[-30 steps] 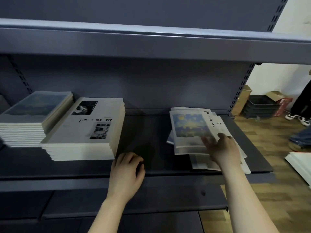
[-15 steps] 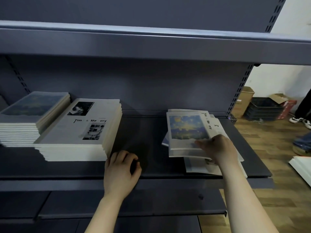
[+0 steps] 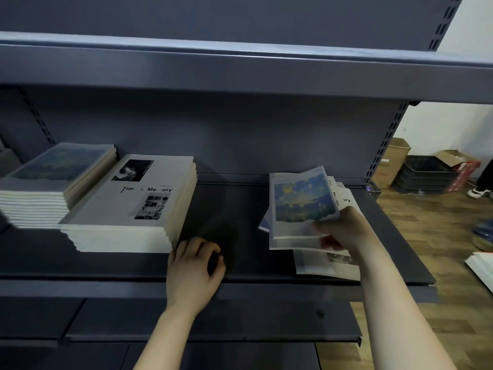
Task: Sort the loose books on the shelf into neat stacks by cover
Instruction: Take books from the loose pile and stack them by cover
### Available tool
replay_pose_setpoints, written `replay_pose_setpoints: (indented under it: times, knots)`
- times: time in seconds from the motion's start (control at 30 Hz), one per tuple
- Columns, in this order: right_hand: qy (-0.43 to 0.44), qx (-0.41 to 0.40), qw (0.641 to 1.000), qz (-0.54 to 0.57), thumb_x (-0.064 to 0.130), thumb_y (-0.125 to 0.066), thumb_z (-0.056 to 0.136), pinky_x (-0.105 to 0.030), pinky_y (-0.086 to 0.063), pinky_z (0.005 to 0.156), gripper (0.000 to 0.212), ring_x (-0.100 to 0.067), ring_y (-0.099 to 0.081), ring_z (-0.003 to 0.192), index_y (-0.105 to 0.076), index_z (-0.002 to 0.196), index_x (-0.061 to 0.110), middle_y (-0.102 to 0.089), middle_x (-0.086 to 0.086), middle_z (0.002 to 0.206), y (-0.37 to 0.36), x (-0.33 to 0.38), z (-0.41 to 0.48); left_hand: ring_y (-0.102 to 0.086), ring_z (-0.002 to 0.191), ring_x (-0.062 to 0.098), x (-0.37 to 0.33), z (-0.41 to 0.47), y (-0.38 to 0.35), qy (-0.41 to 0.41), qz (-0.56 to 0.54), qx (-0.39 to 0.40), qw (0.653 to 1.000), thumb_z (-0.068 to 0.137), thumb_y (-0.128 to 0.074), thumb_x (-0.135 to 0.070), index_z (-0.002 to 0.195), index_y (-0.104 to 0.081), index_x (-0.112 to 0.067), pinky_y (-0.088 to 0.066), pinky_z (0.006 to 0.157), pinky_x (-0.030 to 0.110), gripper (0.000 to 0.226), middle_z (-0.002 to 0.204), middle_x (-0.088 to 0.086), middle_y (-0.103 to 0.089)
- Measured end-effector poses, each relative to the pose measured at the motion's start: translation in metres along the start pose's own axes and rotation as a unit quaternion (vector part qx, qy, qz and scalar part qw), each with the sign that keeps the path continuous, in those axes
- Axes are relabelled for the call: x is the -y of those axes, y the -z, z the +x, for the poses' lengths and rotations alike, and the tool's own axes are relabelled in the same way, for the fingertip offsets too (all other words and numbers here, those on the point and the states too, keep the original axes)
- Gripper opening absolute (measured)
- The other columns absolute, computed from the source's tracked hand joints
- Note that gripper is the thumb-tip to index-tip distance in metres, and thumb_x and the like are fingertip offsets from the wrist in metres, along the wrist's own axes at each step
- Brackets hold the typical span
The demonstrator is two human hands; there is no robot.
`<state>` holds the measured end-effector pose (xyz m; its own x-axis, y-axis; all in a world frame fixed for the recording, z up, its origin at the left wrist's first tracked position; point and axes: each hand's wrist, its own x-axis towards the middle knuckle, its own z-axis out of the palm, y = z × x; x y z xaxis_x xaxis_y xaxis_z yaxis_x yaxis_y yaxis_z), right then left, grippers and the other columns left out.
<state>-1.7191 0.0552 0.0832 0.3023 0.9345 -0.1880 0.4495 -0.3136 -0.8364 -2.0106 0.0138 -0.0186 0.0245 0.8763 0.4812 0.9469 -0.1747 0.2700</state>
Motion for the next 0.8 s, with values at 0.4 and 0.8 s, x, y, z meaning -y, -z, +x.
replay_pose_setpoints:
  times: [0.4, 0.8]
  knots:
    - [-0.029, 0.044, 0.943, 0.329, 0.006, -0.047, 0.099, -0.031, -0.057, 0.048, 0.024, -0.035, -0.065, 0.068, -0.046, 0.122, 0.009, -0.053, -0.008, 0.097, -0.010, -0.007, -0.011, -0.054, 0.087, 0.024, -0.001, 0.002, 0.004, -0.011, 0.012, 0.028, 0.999, 0.083, -0.042, -0.041, 0.093, -0.066, -0.023, -0.042, 0.071, 0.034, 0.031, 0.096, -0.002, -0.057]
    - [0.026, 0.143, 0.897, 0.417, -0.003, -0.049, 0.094, -0.034, -0.057, 0.052, 0.016, -0.033, -0.071, 0.064, -0.050, 0.096, 0.014, -0.058, -0.017, 0.107, -0.054, 0.030, -0.038, -0.058, 0.085, 0.018, 0.018, 0.000, 0.046, -0.038, -0.018, 0.034, 0.999, 0.082, -0.042, -0.040, 0.093, -0.069, -0.026, -0.042, 0.069, 0.032, 0.032, 0.094, -0.009, -0.062]
